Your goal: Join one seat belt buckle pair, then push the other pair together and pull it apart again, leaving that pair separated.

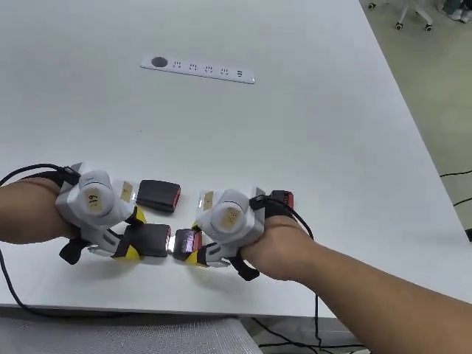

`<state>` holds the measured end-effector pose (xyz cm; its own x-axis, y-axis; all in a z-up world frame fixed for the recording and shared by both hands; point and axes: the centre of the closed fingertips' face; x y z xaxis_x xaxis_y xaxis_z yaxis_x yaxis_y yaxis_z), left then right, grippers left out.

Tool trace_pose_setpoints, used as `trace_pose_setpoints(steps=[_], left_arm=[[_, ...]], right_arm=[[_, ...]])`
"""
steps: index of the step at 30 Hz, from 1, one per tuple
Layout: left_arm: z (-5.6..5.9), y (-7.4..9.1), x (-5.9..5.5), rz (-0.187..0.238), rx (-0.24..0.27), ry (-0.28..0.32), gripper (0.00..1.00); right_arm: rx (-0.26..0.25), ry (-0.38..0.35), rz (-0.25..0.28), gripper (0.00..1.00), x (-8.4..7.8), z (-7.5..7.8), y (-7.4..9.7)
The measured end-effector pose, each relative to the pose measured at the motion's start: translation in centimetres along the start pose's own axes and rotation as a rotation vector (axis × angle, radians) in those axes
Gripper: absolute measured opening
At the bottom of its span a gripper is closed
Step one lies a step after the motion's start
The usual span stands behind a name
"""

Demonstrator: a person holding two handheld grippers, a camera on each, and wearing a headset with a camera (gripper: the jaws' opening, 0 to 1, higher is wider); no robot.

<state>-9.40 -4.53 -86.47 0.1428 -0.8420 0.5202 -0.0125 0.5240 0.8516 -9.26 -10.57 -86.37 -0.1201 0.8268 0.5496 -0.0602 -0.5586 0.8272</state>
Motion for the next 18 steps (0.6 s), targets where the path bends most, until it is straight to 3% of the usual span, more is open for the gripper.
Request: trace_pose_setpoints(steps=[13, 18], left_arm=[[-0.2, 0.4, -0.2, -0.021, 0.019, 0.021, 0.35], [-0.3, 1.4, 0.5, -0.012, 0.033, 0.026, 0.37]], right_arm=[[-0.023, -0.021, 0.021, 0.33, 0.7, 0.1, -0.1], [-0.025, -0.018, 0.038, 0.32, 1.3, 0.0, 0.5]])
Point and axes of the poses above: the centre of the closed fingertips' face, and the gripper's own axes: y roughly backward along the fingers, z roughly to its right, x roughly out of its top, and after that the axes turned 7 degrees about y, right-handed
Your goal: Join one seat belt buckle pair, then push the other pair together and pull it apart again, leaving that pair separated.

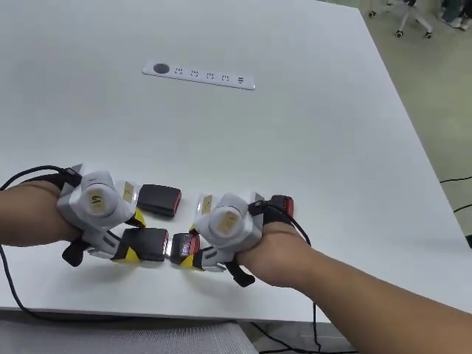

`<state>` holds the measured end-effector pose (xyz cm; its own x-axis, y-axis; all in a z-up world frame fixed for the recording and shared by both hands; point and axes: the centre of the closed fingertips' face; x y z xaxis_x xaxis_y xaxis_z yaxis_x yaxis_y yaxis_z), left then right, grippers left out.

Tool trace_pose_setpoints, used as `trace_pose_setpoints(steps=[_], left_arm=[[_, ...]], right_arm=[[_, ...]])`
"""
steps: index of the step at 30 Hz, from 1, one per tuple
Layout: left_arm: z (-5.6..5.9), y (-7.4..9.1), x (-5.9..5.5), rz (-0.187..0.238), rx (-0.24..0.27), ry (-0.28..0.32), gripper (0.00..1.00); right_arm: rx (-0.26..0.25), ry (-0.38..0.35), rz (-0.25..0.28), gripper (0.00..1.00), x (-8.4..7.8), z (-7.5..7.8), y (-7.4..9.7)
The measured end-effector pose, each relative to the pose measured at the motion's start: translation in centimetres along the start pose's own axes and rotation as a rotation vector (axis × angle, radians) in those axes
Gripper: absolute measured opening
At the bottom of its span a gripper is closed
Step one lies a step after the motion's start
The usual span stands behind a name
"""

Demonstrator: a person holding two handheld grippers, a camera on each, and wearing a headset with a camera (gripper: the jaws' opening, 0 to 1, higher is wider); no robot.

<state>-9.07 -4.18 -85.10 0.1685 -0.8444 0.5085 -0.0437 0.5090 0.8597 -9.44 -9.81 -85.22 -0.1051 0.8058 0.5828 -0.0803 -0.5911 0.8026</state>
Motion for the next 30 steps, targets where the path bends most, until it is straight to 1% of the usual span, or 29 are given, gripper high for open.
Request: trace_pose_setpoints(steps=[4, 8, 11, 15, 19, 20, 23, 25, 26, 27, 30], left_arm=[[0.2, 0.8, 1.0, 0.025, 0.001, -0.007, 0.37], [0.0, 1.4, 1.9, 0.038, 0.009, -0.027, 0.38], [-0.6, 1.7, 2.4, 0.047, 0.016, -0.027, 0.37], [-2.0, 1.8, 2.9, 0.058, 0.04, -0.025, 0.38], [-3.4, 1.7, 3.0, 0.061, 0.062, -0.02, 0.38], [-3.5, 1.7, 3.0, 0.061, 0.064, -0.021, 0.38], [-4.8, 1.7, 3.0, 0.055, 0.09, -0.042, 0.39], [-5.6, 1.6, 3.1, 0.065, 0.105, -0.042, 0.42], [-5.8, 1.6, 3.1, 0.067, 0.104, -0.033, 0.43], [-5.9, 1.5, 3.1, 0.068, 0.092, -0.023, 0.42], [-6.5, 1.1, 3.0, 0.057, 0.091, -0.028, 0.42]], right_arm=[[-0.004, 0.001, 0.021, 0.29, 0.8, 0.1, 0.7], [-0.012, 0.01, 0.036, 0.3, 1.3, 0.5, 1.3], [-0.007, 0.017, 0.034, 0.31, 1.1, 0.6, 1.5], [-0.016, 0.015, 0.028, 0.31, 0.5, 1.1, 1.9], [-0.035, 0.004, 0.026, 0.31, -0.4, 2.1, 2.7], [-0.04, 0.0, 0.024, 0.3, -0.8, 2.4, 2.9], [-0.049, -0.007, 0.017, 0.3, -1.8, 3.2, 3.7], [-0.061, -0.014, 0.01, 0.3, -2.8, 4.0, 4.3], [-0.064, -0.018, 0.007, 0.3, -3.1, 4.2, 4.6], [-0.071, -0.019, -0.003, 0.31, -3.8, 4.6, 4.9], [-0.098, -0.033, -0.028, 0.32, -5.6, 5.8, 5.9]])
Point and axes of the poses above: the centre of the closed fingertips' face, and the gripper's own axes: y roughly backward along the fingers, z roughly to its right, x roughly out of its top, and after that the axes turned 7 degrees about y, right-handed
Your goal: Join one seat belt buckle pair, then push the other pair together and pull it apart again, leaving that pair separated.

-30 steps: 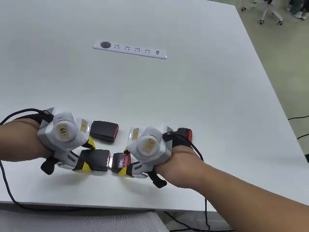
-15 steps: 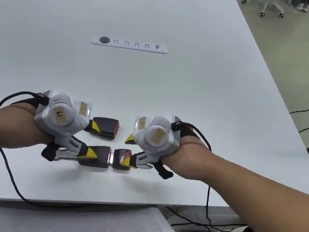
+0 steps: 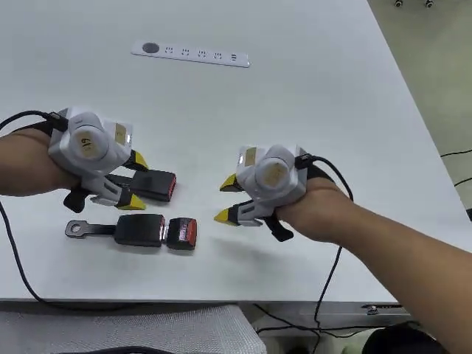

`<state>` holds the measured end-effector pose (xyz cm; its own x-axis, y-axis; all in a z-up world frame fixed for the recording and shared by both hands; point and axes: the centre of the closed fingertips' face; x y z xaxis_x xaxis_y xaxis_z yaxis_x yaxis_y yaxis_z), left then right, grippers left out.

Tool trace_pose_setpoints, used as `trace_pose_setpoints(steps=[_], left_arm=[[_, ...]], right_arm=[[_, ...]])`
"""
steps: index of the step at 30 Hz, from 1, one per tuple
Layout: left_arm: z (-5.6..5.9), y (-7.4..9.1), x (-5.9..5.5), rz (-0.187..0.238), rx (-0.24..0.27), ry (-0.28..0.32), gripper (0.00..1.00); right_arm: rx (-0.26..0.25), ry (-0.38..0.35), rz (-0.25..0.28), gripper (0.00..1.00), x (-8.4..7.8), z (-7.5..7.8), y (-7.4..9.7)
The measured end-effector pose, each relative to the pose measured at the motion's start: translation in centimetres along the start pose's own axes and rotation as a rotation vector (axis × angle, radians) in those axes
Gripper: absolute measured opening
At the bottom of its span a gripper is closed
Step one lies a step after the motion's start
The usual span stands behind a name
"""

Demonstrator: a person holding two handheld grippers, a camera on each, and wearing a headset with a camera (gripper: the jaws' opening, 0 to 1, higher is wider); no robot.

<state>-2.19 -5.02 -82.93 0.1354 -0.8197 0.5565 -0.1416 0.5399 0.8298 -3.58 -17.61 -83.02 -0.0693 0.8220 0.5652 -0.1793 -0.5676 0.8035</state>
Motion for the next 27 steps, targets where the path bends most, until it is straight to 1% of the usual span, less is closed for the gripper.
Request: trace_pose_setpoints(steps=[1, 3, 4, 9, 11, 12, 14, 16, 17, 19, 23, 25, 27], left_arm=[[-0.2, -0.2, 0.0, -0.002, -0.003, 0.004, 0.42], [-0.4, -0.4, -0.1, -0.007, -0.009, 0.004, 0.42], [-0.5, -0.5, -0.2, -0.007, -0.01, 0.005, 0.42], [-0.9, -1.1, -0.6, -0.021, -0.03, 0.014, 0.41], [-1.2, -1.3, -0.8, -0.022, -0.033, 0.018, 0.4], [-1.4, -1.4, -0.8, -0.022, -0.035, 0.018, 0.4], [-1.6, -1.7, -0.8, -0.024, -0.039, 0.02, 0.41], [-1.7, -2.0, -0.9, -0.029, -0.047, 0.017, 0.41], [-1.7, -2.1, -1.0, -0.035, -0.05, 0.016, 0.41], [-1.8, -2.4, -1.5, -0.06, -0.056, -0.003, 0.42], [-2.2, -2.8, -1.6, -0.063, -0.06, 0.004, 0.42], [-2.2, -2.9, -1.7, -0.067, -0.066, 0.005, 0.42], [-2.1, -3.0, -1.8, -0.071, -0.072, -0.001, 0.41]], right_arm=[[-0.013, -0.002, -0.01, 0.33, -0.8, 0.6, 0.3], [-0.024, -0.015, -0.022, 0.33, -2.0, 1.2, 0.8], [-0.026, -0.018, -0.025, 0.33, -2.2, 1.4, 0.9], [-0.052, -0.05, -0.06, 0.33, -5.4, 2.7, 2.2], [-0.057, -0.06, -0.069, 0.33, -6.2, 2.9, 2.7], [-0.062, -0.055, -0.078, 0.33, -6.9, 3.1, 2.8], [-0.067, -0.072, -0.079, 0.33, -7.8, 3.6, 3.2], [-0.07, -0.074, -0.089, 0.33, -8.7, 3.9, 3.4], [-0.066, -0.07, -0.096, 0.33, -9.0, 4.0, 3.4], [-0.06, -0.065, -0.104, 0.32, -9.6, 4.2, 3.5], [-0.043, -0.042, -0.107, 0.32, -10.2, 4.4, 3.4], [-0.022, -0.04, -0.099, 0.32, -10.1, 4.4, 3.0], [-0.001, -0.035, -0.103, 0.32, -10.2, 4.2, 2.6]])
Point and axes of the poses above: the centre of the closed fingertips' face, and the gripper's own axes: y roughly backward along the fingers, z roughly to its right, x roughly out of its top, and after that the axes turned 7 degrees about y, right-handed
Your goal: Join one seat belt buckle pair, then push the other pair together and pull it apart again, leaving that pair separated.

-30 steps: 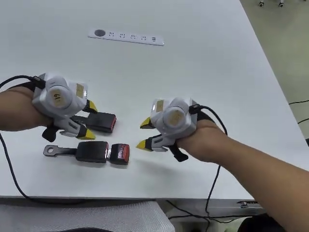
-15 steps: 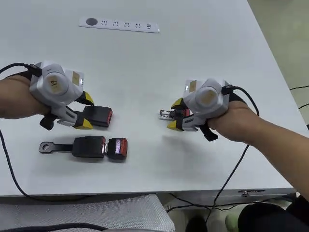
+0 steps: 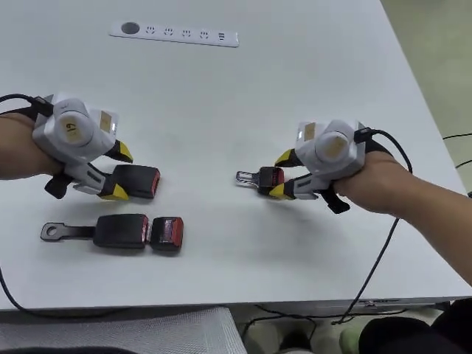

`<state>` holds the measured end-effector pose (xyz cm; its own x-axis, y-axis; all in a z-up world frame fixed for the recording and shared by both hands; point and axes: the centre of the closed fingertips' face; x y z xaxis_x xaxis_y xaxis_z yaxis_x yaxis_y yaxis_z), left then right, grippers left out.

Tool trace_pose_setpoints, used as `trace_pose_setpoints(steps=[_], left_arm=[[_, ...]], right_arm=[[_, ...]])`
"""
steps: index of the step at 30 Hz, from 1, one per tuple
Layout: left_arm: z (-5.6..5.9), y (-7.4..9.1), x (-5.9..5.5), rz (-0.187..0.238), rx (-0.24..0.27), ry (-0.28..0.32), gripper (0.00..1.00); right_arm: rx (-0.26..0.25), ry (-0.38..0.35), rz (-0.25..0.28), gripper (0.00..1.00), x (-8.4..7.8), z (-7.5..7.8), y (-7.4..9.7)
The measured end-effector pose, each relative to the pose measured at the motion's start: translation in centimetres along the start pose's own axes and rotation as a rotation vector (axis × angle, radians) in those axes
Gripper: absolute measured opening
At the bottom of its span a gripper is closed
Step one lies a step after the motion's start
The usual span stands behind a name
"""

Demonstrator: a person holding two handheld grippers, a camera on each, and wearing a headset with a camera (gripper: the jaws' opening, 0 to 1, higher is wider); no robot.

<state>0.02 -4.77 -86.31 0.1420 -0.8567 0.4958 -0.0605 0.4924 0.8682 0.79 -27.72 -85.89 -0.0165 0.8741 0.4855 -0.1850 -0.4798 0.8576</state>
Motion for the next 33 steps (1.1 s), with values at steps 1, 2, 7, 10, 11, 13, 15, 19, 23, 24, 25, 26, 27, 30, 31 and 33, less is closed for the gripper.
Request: trace_pose_setpoints(steps=[1, 2, 7, 10, 11, 13, 15, 19, 23, 24, 25, 26, 27, 30, 31, 33], left_arm=[[0.1, 0.0, 0.0, -0.003, -0.004, -0.003, 0.4], [0.0, -0.1, -0.1, -0.007, -0.005, -0.018, 0.38], [0.2, -0.2, 0.0, -0.011, -0.013, -0.019, 0.34], [0.1, -0.3, 0.1, -0.004, -0.012, -0.015, 0.34], [0.1, -0.3, 0.1, 0.001, -0.009, -0.006, 0.34], [0.0, -0.4, 0.1, 0.01, -0.001, 0.014, 0.33], [0.0, -0.4, 0.2, 0.012, 0.009, 0.019, 0.33], [0.1, -0.4, 0.2, 0.008, 0.024, 0.027, 0.33], [0.1, -0.3, 0.1, 0.004, 0.023, 0.029, 0.33], [0.1, -0.3, 0.0, 0.003, 0.023, 0.026, 0.33], [0.1, -0.3, 0.0, 0.003, 0.023, 0.026, 0.33], [0.1, -0.2, 0.0, 0.003, 0.026, 0.027, 0.33], [0.1, -0.2, 0.0, 0.004, 0.028, 0.029, 0.33], [0.2, -0.1, -0.2, 0.011, 0.035, 0.033, 0.33], [0.2, -0.1, -0.2, 0.012, 0.036, 0.034, 0.33], [0.2, 0.0, -0.2, 0.012, 0.037, 0.031, 0.33]], right_arm=[[0.008, 0.005, -0.002, 0.33, 0.0, -0.1, -0.2], [0.013, 0.009, -0.003, 0.33, 0.0, 0.0, -0.3], [0.058, 0.03, 0.001, 0.32, 0.2, 0.0, -0.4], [0.089, 0.046, 0.003, 0.31, 0.2, -0.1, -0.4], [0.095, 0.042, 0.004, 0.31, 0.2, -0.1, -0.4], [0.105, 0.052, 0.003, 0.3, 0.2, -0.2, -0.4], [0.111, 0.053, -0.002, 0.3, 0.2, -0.3, -0.4], [0.108, 0.067, -0.022, 0.3, 0.5, -0.4, -0.5], [0.077, 0.073, -0.014, 0.3, 1.2, -0.1, -1.1], [0.075, 0.068, -0.011, 0.3, 1.4, -0.1, -1.2], [0.075, 0.066, -0.008, 0.3, 1.7, -0.3, -1.3], [0.074, 0.065, -0.005, 0.3, 2.1, -0.4, -1.5], [0.073, 0.057, -0.003, 0.3, 2.4, -0.4, -1.6], [0.069, 0.054, 0.002, 0.3, 3.7, -0.7, -2.4], [0.066, 0.05, 0.003, 0.3, 4.0, -0.7, -2.6], [0.062, 0.053, 0.008, 0.31, 4.8, -0.9, -3.0]])
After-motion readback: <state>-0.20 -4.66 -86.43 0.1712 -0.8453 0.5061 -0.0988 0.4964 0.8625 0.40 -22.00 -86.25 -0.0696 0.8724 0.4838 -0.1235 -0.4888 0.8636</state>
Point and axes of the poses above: the centre of the closed fingertips' face, and the gripper's own axes: y roughly backward along the fingers, z roughly to its right, x roughly out of its top, and after that the axes turned 7 degrees about y, right-handed
